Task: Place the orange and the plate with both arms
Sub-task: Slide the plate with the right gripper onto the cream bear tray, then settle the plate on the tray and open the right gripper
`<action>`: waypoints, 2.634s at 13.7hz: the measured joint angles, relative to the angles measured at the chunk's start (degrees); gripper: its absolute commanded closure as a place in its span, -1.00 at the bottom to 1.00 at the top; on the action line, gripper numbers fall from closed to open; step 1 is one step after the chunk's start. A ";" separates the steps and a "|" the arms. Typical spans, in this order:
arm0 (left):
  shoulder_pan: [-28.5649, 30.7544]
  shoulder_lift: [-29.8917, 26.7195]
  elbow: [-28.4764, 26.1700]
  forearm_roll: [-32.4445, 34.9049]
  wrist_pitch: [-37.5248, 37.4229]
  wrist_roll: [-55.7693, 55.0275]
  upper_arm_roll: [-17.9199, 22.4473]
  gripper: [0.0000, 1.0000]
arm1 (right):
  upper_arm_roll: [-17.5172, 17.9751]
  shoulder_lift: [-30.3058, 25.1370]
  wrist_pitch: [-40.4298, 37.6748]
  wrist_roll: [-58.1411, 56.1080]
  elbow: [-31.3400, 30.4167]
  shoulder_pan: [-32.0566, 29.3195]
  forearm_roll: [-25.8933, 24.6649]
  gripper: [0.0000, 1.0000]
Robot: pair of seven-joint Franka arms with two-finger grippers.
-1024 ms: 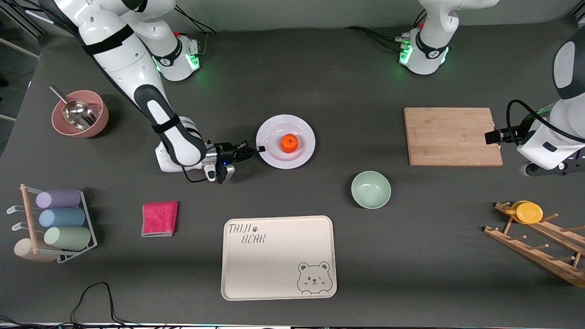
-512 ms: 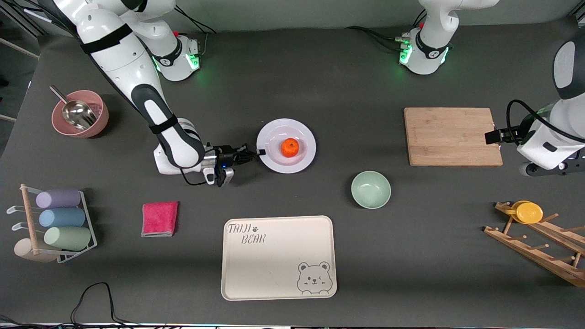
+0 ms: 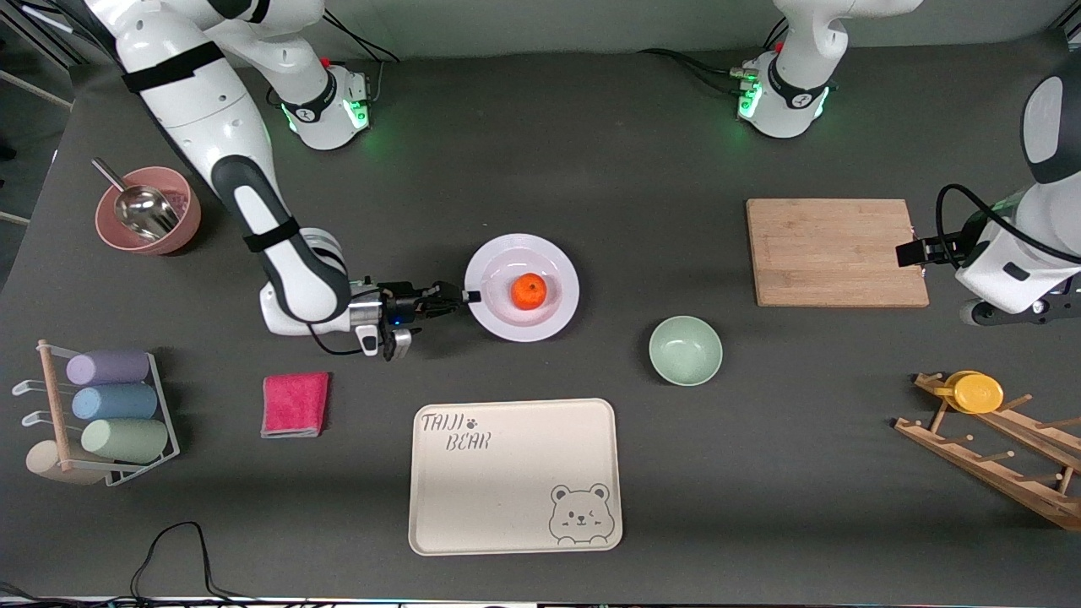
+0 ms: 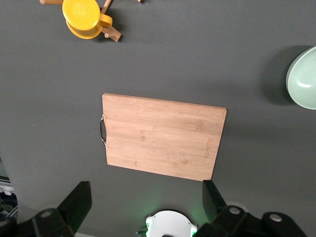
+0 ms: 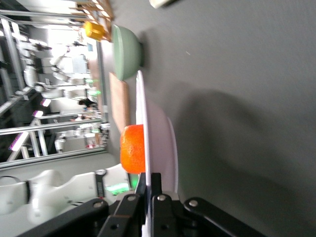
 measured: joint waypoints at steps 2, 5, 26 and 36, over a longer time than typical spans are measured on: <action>0.00 0.00 0.00 0.00 0.00 0.00 0.00 -1.00 | -0.06 -0.07 -1.35 2.37 2.71 -1.51 -0.12 1.00; 0.00 0.00 0.01 0.00 0.00 0.00 0.00 -1.00 | -0.18 -0.19 -1.66 10.22 8.95 -1.97 -1.39 1.00; 0.00 0.01 0.07 0.02 0.00 0.03 0.01 -1.00 | -1.02 24.89 9.88 26.81 48.22 -0.81 -12.13 1.00; 0.12 0.01 0.07 0.03 0.00 0.03 0.06 -1.00 | -1.03 29.31 11.66 26.80 52.36 -0.72 -12.90 -0.10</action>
